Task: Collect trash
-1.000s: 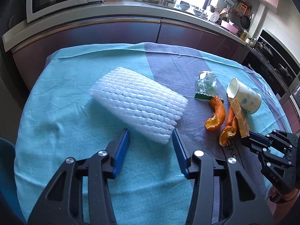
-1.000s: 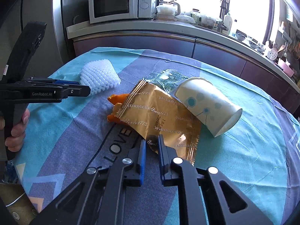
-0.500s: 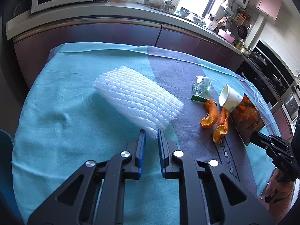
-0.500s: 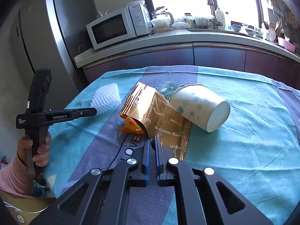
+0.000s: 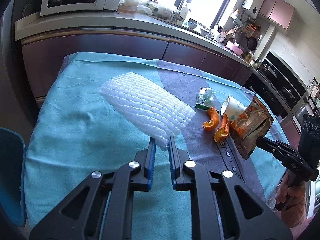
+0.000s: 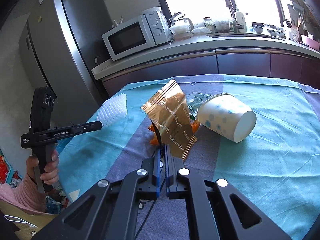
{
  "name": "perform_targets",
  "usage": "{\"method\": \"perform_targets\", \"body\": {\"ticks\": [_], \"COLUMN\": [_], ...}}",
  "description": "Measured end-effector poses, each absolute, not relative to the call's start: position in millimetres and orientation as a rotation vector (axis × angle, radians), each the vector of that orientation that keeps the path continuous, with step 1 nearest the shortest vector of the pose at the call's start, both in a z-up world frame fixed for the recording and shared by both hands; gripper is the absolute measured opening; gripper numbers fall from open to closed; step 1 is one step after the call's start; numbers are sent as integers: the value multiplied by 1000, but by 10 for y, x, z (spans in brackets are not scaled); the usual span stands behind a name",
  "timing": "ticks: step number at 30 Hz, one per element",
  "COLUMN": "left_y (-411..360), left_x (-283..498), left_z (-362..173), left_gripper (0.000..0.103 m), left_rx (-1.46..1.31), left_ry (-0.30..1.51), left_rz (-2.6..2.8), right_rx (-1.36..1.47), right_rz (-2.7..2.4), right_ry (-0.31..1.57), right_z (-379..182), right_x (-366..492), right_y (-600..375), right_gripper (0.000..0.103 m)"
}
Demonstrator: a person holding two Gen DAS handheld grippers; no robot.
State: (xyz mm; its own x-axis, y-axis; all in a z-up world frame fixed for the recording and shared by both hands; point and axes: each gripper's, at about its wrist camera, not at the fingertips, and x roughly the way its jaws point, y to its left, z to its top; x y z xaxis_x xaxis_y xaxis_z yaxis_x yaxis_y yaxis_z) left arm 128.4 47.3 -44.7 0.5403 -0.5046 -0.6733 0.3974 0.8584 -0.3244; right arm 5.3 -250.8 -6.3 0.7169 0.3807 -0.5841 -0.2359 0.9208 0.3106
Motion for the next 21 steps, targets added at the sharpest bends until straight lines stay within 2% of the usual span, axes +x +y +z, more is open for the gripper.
{"method": "perform_targets", "body": {"ticks": [21], "left_y": [844], "left_x": [923], "left_z": [-349], "left_gripper": [13], "left_rx": [-178], "left_ry": [802], "left_rz": [-517], "right_rx": [265], "right_rz": [477], "right_ry": [663], "right_z": [39], "right_x": [117], "right_y": [-2242], "right_gripper": [3]}}
